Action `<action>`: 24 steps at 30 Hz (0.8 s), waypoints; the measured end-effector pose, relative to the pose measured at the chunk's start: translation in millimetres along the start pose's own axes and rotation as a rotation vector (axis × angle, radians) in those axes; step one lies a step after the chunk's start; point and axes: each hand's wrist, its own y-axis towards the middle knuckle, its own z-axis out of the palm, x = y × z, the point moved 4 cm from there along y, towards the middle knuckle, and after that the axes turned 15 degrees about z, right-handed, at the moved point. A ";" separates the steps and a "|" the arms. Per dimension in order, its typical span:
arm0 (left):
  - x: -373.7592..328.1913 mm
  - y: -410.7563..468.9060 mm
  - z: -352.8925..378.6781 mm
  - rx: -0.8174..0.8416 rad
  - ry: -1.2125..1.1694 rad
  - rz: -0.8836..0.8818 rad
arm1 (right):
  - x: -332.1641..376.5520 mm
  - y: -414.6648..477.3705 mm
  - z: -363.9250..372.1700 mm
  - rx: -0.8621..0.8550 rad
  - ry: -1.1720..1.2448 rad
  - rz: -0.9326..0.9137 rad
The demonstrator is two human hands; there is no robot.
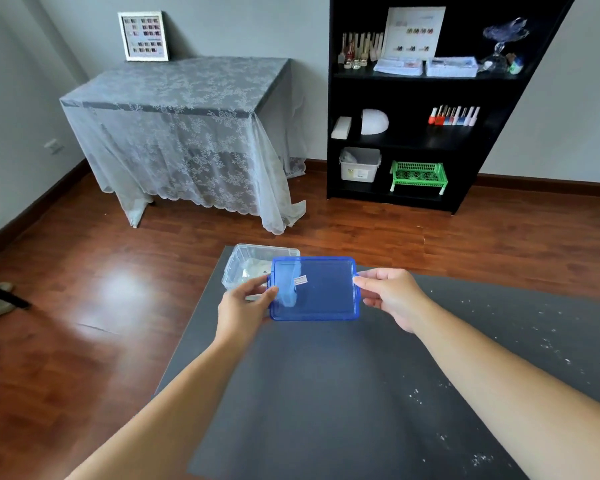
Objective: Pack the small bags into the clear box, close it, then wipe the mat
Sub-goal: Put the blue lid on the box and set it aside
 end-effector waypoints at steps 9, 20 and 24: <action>-25.5 78.7 -83.3 0.080 0.253 0.074 | 30.7 10.5 94.3 -0.055 -0.005 -0.066; 26.8 113.4 -79.2 0.069 0.269 -0.034 | 25.0 46.8 116.0 -0.230 -0.093 -0.034; 32.9 114.4 -77.5 0.076 0.197 -0.071 | 26.7 49.7 118.4 -0.229 -0.100 -0.029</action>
